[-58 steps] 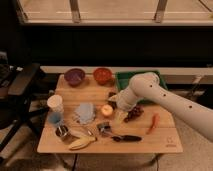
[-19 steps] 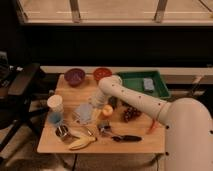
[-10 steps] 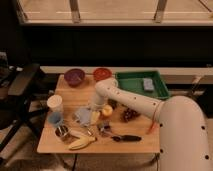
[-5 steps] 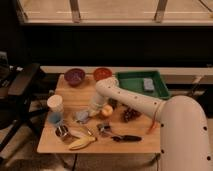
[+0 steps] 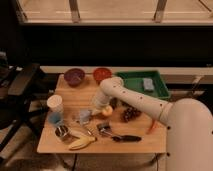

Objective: Place towel in red bowl

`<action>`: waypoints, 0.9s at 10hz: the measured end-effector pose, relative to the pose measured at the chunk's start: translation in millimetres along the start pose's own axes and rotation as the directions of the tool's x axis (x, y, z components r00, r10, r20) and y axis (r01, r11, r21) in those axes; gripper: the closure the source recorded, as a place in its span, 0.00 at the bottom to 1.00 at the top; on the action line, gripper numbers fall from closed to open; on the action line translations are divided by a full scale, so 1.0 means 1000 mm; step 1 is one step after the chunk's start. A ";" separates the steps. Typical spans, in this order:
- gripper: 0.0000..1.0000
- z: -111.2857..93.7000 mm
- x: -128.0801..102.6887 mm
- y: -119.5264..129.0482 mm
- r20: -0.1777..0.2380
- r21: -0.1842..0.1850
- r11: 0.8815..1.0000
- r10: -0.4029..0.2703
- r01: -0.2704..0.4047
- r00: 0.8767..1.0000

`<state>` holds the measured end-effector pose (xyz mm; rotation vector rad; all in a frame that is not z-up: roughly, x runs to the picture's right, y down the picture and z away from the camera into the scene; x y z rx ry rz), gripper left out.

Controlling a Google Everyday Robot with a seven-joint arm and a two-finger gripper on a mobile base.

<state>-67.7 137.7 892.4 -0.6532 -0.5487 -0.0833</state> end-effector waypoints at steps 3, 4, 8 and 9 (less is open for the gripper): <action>1.00 -0.002 0.002 -0.001 -0.005 0.006 1.000 0.001 -0.001 1.000; 1.00 -0.004 0.001 -0.003 -0.017 0.018 1.000 0.001 -0.001 1.000; 1.00 -0.066 0.022 -0.050 -0.072 0.150 0.988 0.060 -0.049 0.996; 1.00 -0.082 0.033 -0.058 -0.083 0.179 0.982 0.079 -0.063 0.993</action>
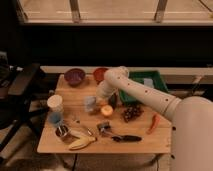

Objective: Place towel in red bowl

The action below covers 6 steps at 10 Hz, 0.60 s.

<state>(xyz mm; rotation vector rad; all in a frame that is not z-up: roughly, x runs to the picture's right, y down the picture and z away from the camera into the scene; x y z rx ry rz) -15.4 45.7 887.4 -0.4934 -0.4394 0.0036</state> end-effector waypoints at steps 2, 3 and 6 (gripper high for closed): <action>1.00 -0.020 0.025 -0.014 -0.025 0.044 0.998 0.046 -0.045 0.999; 1.00 -0.033 0.045 -0.018 -0.032 0.071 0.994 0.091 -0.089 0.995; 1.00 -0.042 0.060 -0.018 -0.032 0.087 0.989 0.123 -0.120 0.992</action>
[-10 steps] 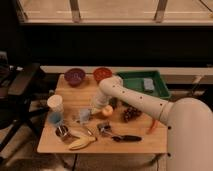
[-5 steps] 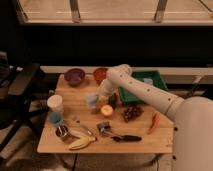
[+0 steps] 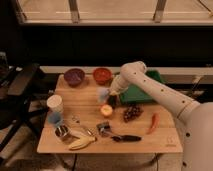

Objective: Place towel in red bowl

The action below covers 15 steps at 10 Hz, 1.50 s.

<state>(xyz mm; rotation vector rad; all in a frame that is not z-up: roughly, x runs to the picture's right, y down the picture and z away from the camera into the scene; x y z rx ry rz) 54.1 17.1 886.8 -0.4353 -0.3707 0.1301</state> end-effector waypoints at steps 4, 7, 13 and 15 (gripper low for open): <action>1.00 -0.005 0.004 -0.004 -0.036 0.025 1.000 0.019 -0.019 0.999; 1.00 -0.030 0.026 -0.047 -0.112 0.113 0.992 0.060 -0.047 0.992; 1.00 -0.040 0.036 -0.127 -0.066 0.238 0.969 0.076 -0.058 0.995; 1.00 -0.033 0.022 -0.139 0.012 0.261 0.965 0.030 -0.032 0.999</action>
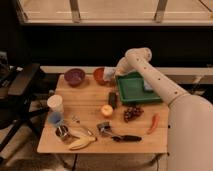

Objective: Place towel in red bowl

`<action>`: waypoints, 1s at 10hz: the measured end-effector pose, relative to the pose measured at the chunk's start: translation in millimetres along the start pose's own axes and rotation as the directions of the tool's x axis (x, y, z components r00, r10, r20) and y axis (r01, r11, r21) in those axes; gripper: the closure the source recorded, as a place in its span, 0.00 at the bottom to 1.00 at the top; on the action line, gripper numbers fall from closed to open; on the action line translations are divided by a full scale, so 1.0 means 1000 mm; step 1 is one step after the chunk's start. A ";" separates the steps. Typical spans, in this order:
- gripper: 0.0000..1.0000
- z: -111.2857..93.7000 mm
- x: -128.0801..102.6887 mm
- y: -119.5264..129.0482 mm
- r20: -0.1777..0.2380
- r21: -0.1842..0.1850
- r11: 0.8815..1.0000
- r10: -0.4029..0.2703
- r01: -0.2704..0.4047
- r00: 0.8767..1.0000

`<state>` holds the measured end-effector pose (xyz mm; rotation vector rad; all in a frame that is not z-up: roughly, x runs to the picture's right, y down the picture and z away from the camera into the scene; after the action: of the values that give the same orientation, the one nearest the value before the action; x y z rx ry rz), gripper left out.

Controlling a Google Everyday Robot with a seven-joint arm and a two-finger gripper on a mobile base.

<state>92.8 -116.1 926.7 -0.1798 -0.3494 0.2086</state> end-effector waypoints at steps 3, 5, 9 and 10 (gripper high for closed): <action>0.99 0.020 -0.032 -0.011 0.076 0.023 0.997 -0.072 0.070 0.994; 0.84 0.029 -0.046 -0.017 0.081 0.043 0.993 -0.117 0.114 0.990; 0.44 0.038 -0.058 -0.035 0.107 0.066 0.990 -0.135 0.128 0.985; 0.36 0.039 -0.059 -0.035 0.114 0.064 0.990 -0.133 0.126 0.985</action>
<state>31.0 -158.0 951.1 -0.0882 -0.4706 0.1003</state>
